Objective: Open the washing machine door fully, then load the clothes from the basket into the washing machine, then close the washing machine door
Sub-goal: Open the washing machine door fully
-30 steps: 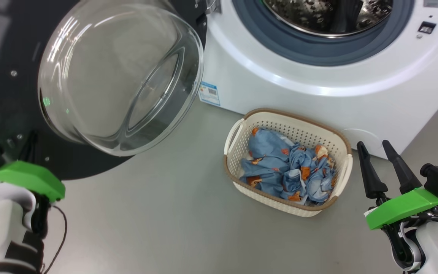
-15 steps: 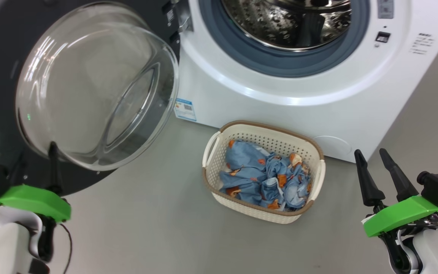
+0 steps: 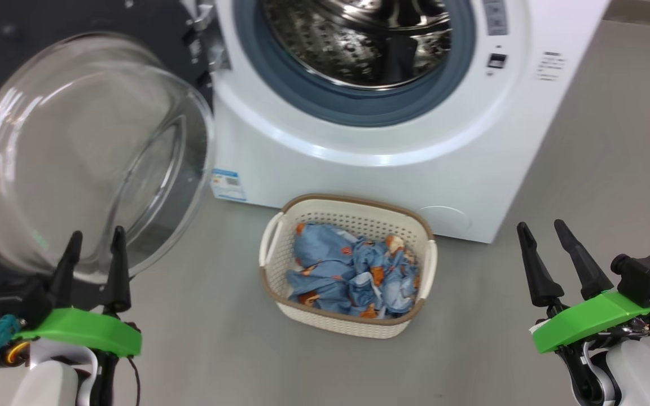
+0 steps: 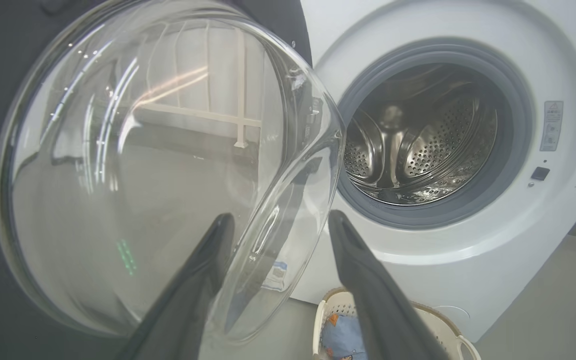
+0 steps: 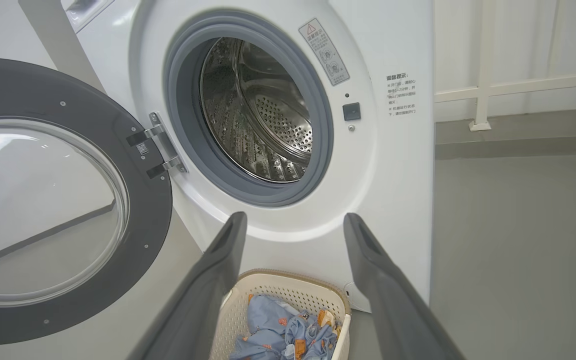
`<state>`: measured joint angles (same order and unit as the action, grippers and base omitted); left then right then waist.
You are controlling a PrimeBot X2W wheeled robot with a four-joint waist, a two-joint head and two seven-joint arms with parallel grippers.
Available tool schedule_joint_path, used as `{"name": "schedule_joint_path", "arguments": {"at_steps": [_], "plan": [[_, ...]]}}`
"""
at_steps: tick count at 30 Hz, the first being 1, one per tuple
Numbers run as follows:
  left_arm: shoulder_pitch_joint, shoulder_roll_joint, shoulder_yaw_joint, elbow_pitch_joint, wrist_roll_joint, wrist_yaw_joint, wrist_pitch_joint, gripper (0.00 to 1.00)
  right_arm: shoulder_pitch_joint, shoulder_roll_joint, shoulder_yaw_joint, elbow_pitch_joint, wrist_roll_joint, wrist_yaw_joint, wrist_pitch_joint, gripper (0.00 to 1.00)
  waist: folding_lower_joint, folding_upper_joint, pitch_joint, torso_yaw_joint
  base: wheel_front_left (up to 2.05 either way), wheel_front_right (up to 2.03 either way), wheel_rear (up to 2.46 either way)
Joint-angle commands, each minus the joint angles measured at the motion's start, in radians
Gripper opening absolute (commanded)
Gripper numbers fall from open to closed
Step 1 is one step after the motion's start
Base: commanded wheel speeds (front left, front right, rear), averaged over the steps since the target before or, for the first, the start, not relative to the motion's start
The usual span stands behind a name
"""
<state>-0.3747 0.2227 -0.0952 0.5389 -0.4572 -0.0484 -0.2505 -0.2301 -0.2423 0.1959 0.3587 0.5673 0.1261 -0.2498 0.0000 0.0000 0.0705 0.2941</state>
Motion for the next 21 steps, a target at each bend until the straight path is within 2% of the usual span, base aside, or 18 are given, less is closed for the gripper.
{"name": "schedule_joint_path", "arguments": {"at_steps": [1,9,21], "plan": [[0.0,0.029,0.029,-0.046,0.005,0.011,0.0,1.0,0.007,-0.011,0.023,-0.028,-0.003,0.005,-0.012,1.0,0.0,0.0,-0.016,-0.041,0.0,0.0,0.0],[0.068,0.021,0.008,-0.15,0.01,0.035,0.026,1.0,0.008,-0.02,0.042,-0.035,-0.012,0.005,-0.012,1.0,0.0,0.0,-0.036,-0.131,0.0,0.0,0.0],[0.139,0.009,0.003,-0.218,0.005,0.062,0.02,1.0,0.0,-0.039,0.057,-0.036,-0.039,0.005,-0.012,1.0,0.0,0.0,-0.058,-0.258,0.0,0.0,0.0]]}}
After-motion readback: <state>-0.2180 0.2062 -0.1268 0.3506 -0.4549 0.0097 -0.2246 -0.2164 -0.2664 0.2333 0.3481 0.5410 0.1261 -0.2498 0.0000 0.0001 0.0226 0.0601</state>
